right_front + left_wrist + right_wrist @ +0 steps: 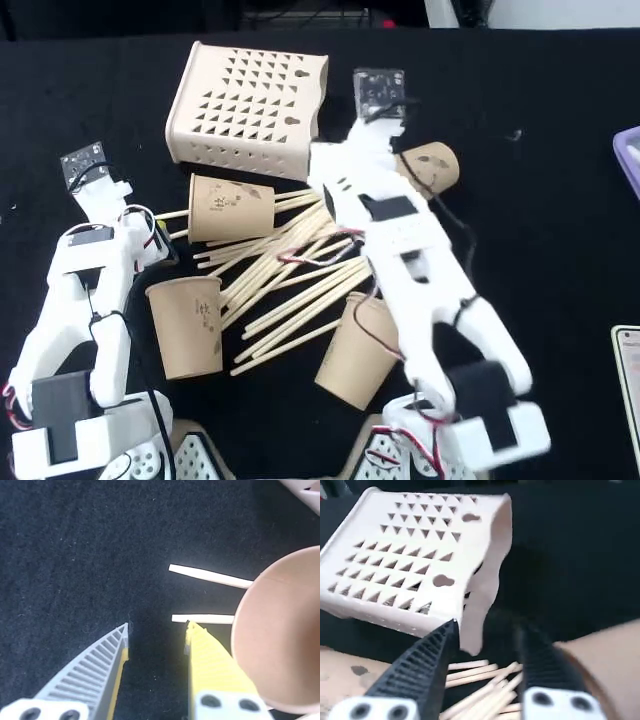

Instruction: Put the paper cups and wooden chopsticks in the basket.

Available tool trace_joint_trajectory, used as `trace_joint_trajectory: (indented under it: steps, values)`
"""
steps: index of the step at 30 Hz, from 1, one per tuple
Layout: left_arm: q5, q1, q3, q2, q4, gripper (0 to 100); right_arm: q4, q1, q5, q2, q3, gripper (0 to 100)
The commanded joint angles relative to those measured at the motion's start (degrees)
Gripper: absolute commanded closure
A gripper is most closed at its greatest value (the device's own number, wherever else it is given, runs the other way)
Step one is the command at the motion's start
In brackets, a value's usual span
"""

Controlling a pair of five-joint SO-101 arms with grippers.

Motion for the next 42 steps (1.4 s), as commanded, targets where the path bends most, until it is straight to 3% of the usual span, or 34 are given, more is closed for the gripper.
trace_joint_trajectory:
  steps: [1,6,12,19,24,29,31,38,42]
  values:
    - [0.00,0.57,-0.75,-0.26,-0.62,82,8.26,-2.90,-3.69,3.30,-9.71,74.7]
    - [0.35,-1.80,-7.43,-2.55,0.35,81,15.12,-3.96,3.08,8.22,-15.78,77.3]
    - [0.09,-3.30,-33.54,2.73,8.62,81,15.03,-4.04,3.43,9.63,-15.96,77.3]
    - [-0.26,4.53,-80.48,33.05,28.48,78,10.37,-4.04,3.78,9.54,-12.70,77.3]
    - [-8.18,8.40,-117.05,56.79,43.60,78,10.29,-4.04,3.78,9.54,-12.18,77.3]
    - [-9.76,7.60,-145.01,77.01,47.30,78,10.29,-4.04,3.78,9.63,-12.18,77.3]
    - [-9.41,6.37,-143.43,81.14,43.69,78,10.29,-4.04,3.87,9.63,-12.09,77.3]
    - [-4.40,3.82,-143.08,81.67,43.34,78,10.29,-3.96,3.87,9.63,-12.26,77.3]
    - [-5.45,6.11,-143.08,81.67,47.82,80,10.29,-3.96,3.87,9.63,-12.26,77.3]
